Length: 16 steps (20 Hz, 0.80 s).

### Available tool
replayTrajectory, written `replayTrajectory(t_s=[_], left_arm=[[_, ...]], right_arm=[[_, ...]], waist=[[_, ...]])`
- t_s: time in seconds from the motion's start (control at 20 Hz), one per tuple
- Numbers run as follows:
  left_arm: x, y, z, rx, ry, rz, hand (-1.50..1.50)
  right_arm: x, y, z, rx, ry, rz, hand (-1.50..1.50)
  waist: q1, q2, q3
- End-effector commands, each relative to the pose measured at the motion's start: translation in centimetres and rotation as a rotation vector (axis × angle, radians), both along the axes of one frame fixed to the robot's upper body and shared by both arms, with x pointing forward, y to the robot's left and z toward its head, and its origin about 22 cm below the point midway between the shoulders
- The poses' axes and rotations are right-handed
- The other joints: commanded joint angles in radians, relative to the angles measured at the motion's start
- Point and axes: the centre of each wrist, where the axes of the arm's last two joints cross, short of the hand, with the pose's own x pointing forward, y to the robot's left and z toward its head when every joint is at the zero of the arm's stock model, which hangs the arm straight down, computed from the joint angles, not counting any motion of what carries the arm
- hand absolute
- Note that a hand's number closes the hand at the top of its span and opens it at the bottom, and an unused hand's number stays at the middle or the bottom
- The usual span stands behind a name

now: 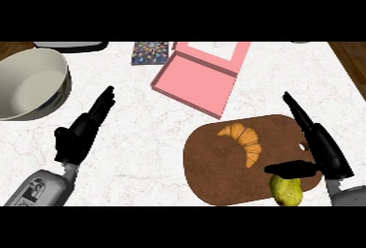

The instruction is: Pick the croissant from the cutting board and place it in the cardboard box

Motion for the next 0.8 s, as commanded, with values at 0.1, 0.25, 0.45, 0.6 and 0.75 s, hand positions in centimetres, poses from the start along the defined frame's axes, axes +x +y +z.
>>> replayTrajectory(t_s=[0.1,0.25,0.45,0.6,0.75], left_arm=[[-0.4,-2.5,0.3,-0.001,-0.023,-0.128,0.00],[-1.0,-2.1,0.5,0.010,-0.034,-0.107,0.00],[-1.0,-3.1,0.1,0.022,-0.037,-0.117,0.00],[-0.6,-3.4,1.3,0.008,-0.043,-0.134,0.00],[-0.4,-2.5,1.4,0.007,-0.054,-0.127,0.00]], right_arm=[[-3.3,0.0,-1.7,-0.432,-0.198,0.138,-1.50],[-5.1,0.2,1.2,-0.508,-0.233,0.096,-1.50],[-6.6,2.1,6.4,-0.581,-0.176,0.069,-1.50],[-8.8,2.4,7.8,-0.633,-0.016,0.147,-1.50],[-10.0,4.0,9.3,-0.610,0.112,0.172,-1.50]], waist=[[0.011,0.000,-0.004],[0.016,-0.002,-0.004],[0.021,0.003,-0.004],[0.020,0.003,-0.004],[0.028,0.005,-0.004]])
